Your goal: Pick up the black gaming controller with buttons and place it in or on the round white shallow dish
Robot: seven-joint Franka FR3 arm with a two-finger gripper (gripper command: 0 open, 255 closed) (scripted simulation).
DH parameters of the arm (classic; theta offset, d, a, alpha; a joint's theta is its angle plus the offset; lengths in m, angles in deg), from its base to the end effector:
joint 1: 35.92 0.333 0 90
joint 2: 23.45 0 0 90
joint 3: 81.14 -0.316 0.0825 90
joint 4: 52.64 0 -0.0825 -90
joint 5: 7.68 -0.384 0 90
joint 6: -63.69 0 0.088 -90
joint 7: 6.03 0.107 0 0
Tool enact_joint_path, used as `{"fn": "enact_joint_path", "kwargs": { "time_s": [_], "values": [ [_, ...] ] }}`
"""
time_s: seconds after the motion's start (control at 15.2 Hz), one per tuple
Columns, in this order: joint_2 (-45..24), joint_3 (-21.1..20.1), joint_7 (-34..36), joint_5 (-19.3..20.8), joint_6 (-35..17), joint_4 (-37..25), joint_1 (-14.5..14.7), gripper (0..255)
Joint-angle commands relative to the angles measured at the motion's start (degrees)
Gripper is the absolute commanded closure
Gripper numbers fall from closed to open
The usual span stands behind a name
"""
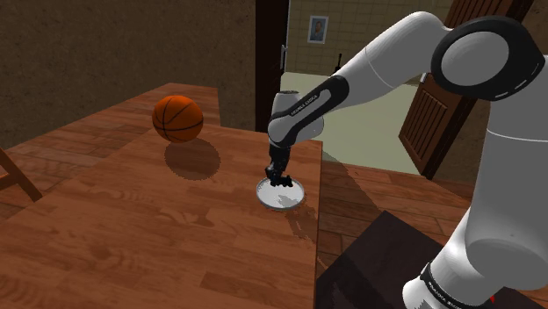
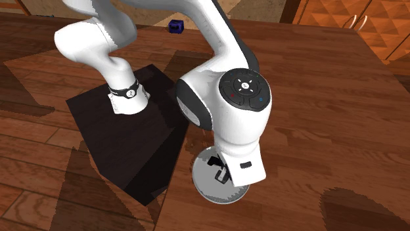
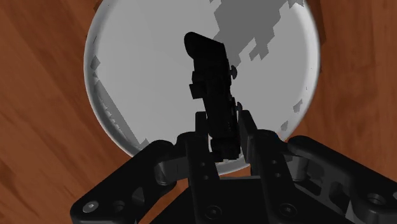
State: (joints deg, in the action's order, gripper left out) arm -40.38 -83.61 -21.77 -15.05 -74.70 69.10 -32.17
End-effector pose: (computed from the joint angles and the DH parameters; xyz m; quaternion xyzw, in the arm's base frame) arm 0.5706 0.0626 0.2702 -0.9887 -0.1418 -0.0015 0.0489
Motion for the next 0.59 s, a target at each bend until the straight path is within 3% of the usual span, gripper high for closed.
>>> {"fn": "enact_joint_path", "kwargs": {
  "time_s": [0.0, 0.07, 0.4, 0.53],
  "values": [
    [0.0, 0.0, 0.0, 0.0, 0.0, 0.0, 0.0, 255],
    [0.0, 0.0, 0.0, 0.0, 0.0, 0.0, 0.0, 0],
    [0.0, 0.0, 0.0, 0.0, 0.0, 0.0, 0.0, 0],
    [2.6, 0.2, 0.1, 0.2, 3.3, -0.7, -0.2, 0]
  ]
}}
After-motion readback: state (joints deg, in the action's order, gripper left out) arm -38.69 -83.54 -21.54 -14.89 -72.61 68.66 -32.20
